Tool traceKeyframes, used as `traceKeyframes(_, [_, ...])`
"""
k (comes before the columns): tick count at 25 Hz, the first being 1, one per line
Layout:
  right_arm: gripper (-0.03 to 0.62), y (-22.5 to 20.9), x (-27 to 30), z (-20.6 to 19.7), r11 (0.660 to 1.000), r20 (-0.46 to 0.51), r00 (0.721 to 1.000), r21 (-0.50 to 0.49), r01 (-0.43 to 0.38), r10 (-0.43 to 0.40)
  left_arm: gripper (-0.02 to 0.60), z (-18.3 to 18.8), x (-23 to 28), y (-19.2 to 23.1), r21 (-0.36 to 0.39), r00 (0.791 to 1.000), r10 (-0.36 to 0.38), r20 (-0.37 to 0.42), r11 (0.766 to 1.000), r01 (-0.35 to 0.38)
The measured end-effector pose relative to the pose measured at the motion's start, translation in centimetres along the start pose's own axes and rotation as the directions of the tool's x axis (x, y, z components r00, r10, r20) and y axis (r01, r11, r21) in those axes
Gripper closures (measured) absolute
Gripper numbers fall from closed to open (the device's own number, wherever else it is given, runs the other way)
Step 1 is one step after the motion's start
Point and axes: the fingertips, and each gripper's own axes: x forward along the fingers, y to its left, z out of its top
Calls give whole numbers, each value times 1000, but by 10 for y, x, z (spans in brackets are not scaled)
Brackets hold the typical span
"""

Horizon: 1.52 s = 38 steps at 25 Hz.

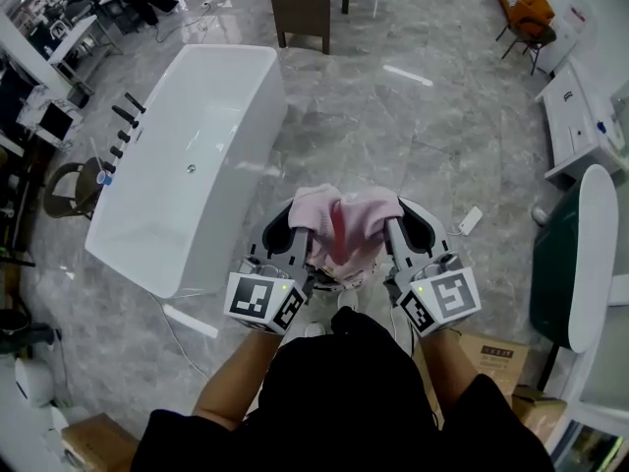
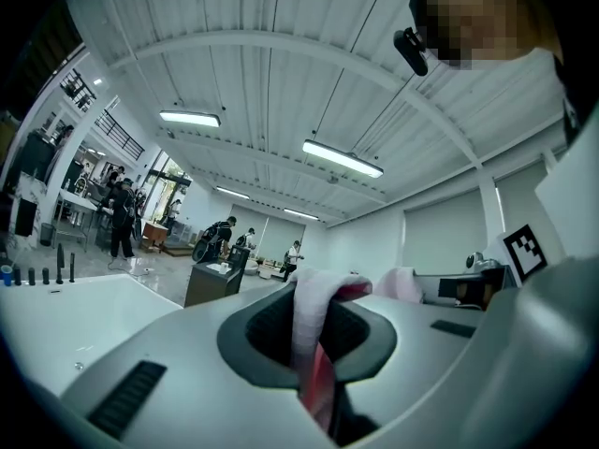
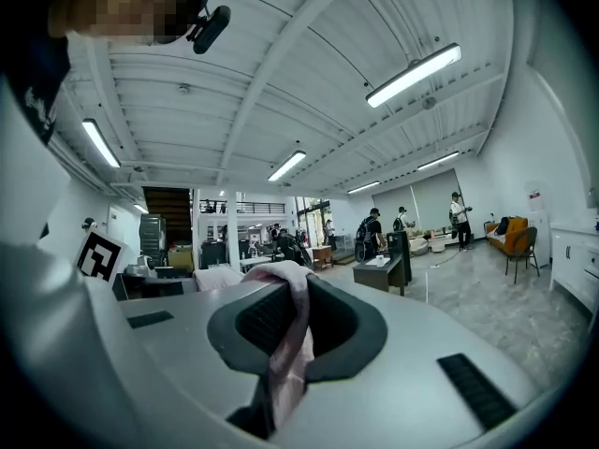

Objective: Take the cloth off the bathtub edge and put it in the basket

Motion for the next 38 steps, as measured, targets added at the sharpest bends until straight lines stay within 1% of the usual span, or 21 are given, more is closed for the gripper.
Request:
traceKeyframes(7, [549,-12,25,4,997,8,997,5,-71,71,543,-9,22,7,13,999,51,-13,999,-51])
traceKeyframes(10, [549,-21,29,3,994,11,995,26,-103,103,543,-12,30,3,24,997,75,-23,997,-74])
traceKeyframes(15, [549,-26,30,-14,983,-9,986,77,-165,167,543,-28,40,-1,32,992,117,-55,993,-116])
traceKeyframes(20, [549,-20,34,-37,976,-48,979,101,-195,200,543,-50,37,2,7,987,126,-96,992,-126])
traceKeyframes(25, [549,-22,42,-63,979,-95,979,120,-167,179,543,-76,38,16,-39,983,110,-146,992,-117])
traceKeyframes(28, [549,-24,50,-77,985,-124,981,110,-136,150,543,-92,46,18,-41,977,53,-205,997,-63])
traceKeyframes(30, [549,-22,55,-86,987,-138,982,113,-111,126,543,-100,49,22,-56,973,10,-232,998,-24])
traceKeyframes(34, [549,-24,63,-105,992,-170,982,112,-61,80,543,-117,60,37,-137,966,-37,-254,991,2])
traceKeyframes(36, [549,-29,65,-116,993,-183,982,115,-33,53,543,-128,67,40,-148,961,-61,-269,989,21])
traceKeyframes(38, [549,-35,66,-127,993,-203,979,115,1,23,543,-140,74,42,-147,952,-77,-297,989,35])
